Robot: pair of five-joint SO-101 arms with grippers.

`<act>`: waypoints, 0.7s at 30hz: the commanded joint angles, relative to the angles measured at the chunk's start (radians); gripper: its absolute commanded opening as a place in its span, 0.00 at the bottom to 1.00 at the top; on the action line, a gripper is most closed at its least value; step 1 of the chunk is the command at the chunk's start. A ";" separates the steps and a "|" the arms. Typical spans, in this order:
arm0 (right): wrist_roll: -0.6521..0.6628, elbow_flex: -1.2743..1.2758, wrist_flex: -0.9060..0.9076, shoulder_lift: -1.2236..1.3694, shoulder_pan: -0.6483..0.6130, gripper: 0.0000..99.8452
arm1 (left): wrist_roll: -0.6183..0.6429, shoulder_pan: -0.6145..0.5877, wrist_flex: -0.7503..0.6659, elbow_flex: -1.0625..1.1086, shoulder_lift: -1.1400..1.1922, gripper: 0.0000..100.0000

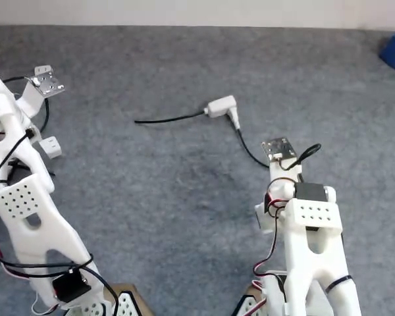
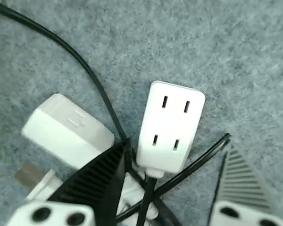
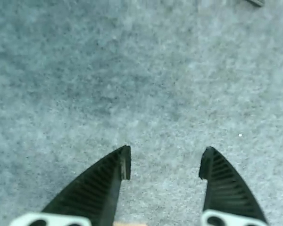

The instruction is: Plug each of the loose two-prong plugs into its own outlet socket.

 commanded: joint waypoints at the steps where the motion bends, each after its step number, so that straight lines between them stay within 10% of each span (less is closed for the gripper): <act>1: 0.009 -0.005 -0.007 -0.019 -0.007 0.24 | -0.008 -0.001 -0.002 -0.007 0.048 0.23; 6: 0.009 -0.005 -0.007 -0.019 -0.007 0.24 | -0.011 0.007 0.002 -0.008 0.093 0.08; 21: 0.003 -0.008 -0.005 -0.018 -0.013 0.24 | 0.242 0.354 0.064 0.027 0.007 0.07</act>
